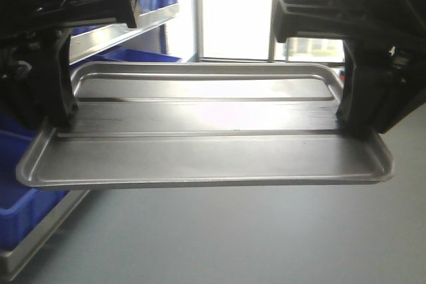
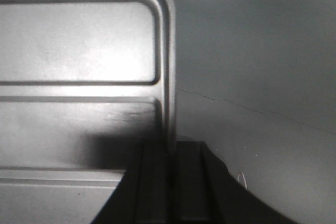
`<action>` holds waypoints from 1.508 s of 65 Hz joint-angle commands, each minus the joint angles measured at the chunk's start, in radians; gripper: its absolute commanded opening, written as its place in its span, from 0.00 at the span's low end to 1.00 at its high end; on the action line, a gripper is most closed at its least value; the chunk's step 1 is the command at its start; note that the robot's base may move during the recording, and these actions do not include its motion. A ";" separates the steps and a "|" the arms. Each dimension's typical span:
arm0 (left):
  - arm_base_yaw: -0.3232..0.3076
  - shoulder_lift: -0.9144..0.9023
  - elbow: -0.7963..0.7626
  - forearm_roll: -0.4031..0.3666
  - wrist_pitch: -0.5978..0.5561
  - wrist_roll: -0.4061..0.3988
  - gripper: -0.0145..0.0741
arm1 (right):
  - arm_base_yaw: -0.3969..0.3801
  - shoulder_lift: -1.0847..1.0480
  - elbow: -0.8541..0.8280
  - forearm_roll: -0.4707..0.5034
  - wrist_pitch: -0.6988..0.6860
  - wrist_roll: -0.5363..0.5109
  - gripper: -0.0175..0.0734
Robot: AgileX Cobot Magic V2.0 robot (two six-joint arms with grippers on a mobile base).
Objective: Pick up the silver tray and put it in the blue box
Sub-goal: 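Carry the tray in both grippers while the base drives to the blue bins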
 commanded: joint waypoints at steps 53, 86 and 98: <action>-0.009 -0.033 -0.028 0.010 -0.033 -0.007 0.15 | 0.001 -0.035 -0.029 -0.029 -0.039 -0.014 0.25; -0.009 -0.033 -0.028 0.006 -0.032 -0.007 0.15 | 0.001 -0.035 -0.029 -0.029 -0.039 -0.014 0.25; -0.009 -0.033 -0.028 0.006 -0.032 -0.007 0.15 | 0.001 -0.035 -0.029 -0.029 -0.039 -0.014 0.25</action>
